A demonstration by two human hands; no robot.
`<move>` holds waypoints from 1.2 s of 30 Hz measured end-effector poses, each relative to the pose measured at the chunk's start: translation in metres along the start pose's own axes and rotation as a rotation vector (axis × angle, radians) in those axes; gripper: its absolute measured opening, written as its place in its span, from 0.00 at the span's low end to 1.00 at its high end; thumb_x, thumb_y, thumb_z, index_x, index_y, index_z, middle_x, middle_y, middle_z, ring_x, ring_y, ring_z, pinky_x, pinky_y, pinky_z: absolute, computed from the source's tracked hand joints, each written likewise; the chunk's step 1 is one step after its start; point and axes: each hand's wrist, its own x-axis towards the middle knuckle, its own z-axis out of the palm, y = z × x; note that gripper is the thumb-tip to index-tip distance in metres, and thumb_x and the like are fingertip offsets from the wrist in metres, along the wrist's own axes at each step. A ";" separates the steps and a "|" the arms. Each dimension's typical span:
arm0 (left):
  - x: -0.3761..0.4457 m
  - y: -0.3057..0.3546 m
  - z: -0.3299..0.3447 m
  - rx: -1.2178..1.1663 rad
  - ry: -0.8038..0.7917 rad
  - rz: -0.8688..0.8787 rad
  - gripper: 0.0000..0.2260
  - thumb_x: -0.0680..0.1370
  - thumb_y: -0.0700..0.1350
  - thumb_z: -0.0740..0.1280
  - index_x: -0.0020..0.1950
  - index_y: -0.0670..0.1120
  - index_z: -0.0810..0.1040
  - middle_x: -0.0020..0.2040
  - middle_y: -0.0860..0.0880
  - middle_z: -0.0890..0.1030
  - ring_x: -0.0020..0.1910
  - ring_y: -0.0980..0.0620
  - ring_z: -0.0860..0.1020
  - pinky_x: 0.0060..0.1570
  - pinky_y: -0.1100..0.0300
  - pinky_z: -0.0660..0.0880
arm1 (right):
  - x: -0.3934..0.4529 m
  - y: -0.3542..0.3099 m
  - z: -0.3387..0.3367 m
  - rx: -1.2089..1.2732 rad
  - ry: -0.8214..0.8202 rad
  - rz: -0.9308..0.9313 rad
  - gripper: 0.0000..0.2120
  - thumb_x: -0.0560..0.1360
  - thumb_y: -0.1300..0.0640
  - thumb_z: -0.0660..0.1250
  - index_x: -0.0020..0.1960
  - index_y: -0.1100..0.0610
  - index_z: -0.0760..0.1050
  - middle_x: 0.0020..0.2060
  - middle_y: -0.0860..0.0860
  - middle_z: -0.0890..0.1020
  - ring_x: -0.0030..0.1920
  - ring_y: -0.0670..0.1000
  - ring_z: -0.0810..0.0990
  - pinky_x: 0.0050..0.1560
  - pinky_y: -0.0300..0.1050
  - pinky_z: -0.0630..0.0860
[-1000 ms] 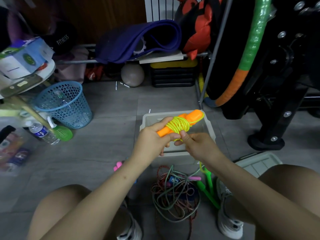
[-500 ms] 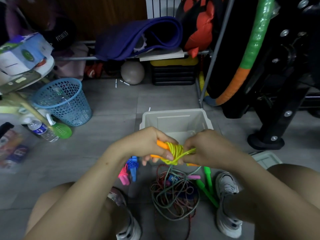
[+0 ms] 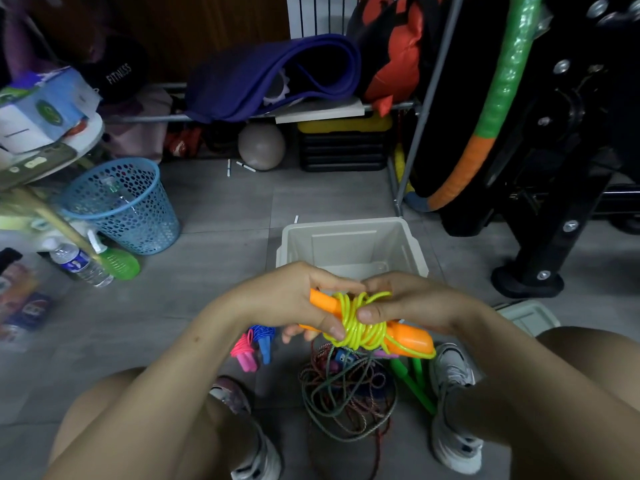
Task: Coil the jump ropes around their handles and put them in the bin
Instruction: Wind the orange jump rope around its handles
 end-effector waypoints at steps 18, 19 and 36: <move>0.017 -0.009 0.008 -0.590 0.099 -0.078 0.15 0.72 0.46 0.67 0.56 0.41 0.77 0.42 0.45 0.84 0.37 0.50 0.83 0.33 0.66 0.77 | 0.005 0.016 -0.002 -0.891 0.545 -0.464 0.33 0.59 0.45 0.76 0.61 0.58 0.78 0.53 0.55 0.83 0.52 0.54 0.82 0.53 0.31 0.67; 0.017 -0.010 0.008 -0.565 0.122 -0.076 0.13 0.73 0.44 0.67 0.56 0.41 0.77 0.41 0.46 0.83 0.36 0.51 0.83 0.32 0.66 0.77 | 0.005 0.016 -0.005 -0.904 0.520 -0.473 0.32 0.60 0.45 0.75 0.61 0.57 0.78 0.53 0.54 0.83 0.51 0.52 0.82 0.53 0.31 0.68; 0.023 -0.013 0.031 -0.199 0.614 0.215 0.24 0.67 0.52 0.76 0.61 0.65 0.75 0.47 0.51 0.82 0.43 0.51 0.82 0.48 0.50 0.81 | 0.008 0.019 0.005 -0.186 0.693 -0.397 0.23 0.65 0.44 0.69 0.58 0.33 0.71 0.71 0.39 0.63 0.71 0.41 0.58 0.68 0.37 0.57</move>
